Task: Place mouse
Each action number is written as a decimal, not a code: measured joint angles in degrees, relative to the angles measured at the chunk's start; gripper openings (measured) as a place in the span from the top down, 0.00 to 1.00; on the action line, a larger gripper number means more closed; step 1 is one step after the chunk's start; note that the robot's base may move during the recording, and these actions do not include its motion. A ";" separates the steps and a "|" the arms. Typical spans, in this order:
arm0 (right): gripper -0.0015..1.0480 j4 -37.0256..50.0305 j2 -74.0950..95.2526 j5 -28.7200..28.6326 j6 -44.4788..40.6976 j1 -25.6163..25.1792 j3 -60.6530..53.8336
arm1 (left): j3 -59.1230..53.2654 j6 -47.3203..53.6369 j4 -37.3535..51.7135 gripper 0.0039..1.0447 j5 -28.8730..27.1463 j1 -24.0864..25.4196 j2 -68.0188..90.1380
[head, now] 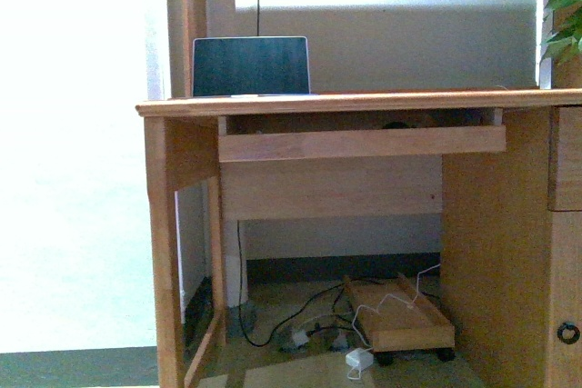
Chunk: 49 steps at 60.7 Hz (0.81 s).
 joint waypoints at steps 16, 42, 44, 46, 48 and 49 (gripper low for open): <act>0.07 0.00 0.00 0.00 0.00 0.00 0.00 | 0.00 0.00 0.00 0.07 0.00 0.00 0.00; 0.07 0.00 0.00 0.02 -0.02 0.00 0.00 | 0.00 0.00 0.00 0.07 0.00 0.00 0.00; 0.07 0.00 0.00 0.00 -0.02 0.00 0.00 | 0.00 0.00 0.00 0.07 0.02 0.00 0.00; 0.07 0.00 0.00 0.00 0.00 0.00 0.00 | 0.00 0.00 0.00 0.07 0.00 0.00 0.00; 0.07 0.00 0.00 -0.04 0.00 0.00 0.00 | 0.00 0.00 0.00 0.07 0.00 0.00 0.00; 0.07 0.00 0.00 0.00 0.00 0.00 0.00 | 0.00 0.00 0.00 0.07 0.00 0.00 0.00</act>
